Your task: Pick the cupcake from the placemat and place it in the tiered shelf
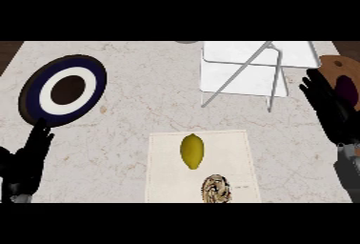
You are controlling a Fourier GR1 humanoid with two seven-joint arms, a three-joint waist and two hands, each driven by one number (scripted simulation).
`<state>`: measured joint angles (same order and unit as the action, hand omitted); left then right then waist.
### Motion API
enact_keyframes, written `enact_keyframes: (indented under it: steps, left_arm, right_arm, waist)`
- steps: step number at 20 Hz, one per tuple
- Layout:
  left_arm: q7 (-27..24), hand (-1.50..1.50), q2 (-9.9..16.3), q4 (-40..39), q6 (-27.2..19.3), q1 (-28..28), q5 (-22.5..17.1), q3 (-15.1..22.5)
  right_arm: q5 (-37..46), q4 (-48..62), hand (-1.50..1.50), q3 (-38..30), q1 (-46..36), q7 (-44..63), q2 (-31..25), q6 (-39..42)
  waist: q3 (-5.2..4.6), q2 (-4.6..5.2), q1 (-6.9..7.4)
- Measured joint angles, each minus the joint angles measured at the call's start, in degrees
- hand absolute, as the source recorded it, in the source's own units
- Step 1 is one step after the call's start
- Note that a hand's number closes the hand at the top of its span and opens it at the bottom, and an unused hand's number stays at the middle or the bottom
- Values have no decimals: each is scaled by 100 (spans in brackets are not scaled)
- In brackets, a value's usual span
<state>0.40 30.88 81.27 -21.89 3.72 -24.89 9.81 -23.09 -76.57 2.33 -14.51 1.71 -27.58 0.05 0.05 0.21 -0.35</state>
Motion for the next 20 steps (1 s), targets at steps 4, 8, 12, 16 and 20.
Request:
enact_keyframes:
  steps: [4, 8, 12, 16, 20]
  left_arm:
    - [170, 0, -60, -152, 277, -81, -35, 19]
    - [432, 0, -126, -94, 474, -154, -156, 138]
    - [686, 0, -267, -244, 658, -435, -165, 246]
    - [856, 0, -405, -353, 706, -602, -108, 258]
    - [927, 0, -448, -408, 803, -645, -87, 229]
  right_arm:
    - [188, -574, 150, -88, 253, -369, -216, 210]
    - [1007, -902, 150, -18, 480, -566, -847, 145]
    - [1267, -949, -150, 100, 1105, -612, -742, 30]
    - [1265, -1099, -150, 112, 1478, -1075, -804, 484]
    - [1193, -1612, -150, 191, 1813, -1163, -1143, 1134]
  waist:
    - [0, -27, -46]
    - [-1, -47, -147]
    - [29, -52, -108]
    - [37, -53, -59]
    - [38, -64, -45]
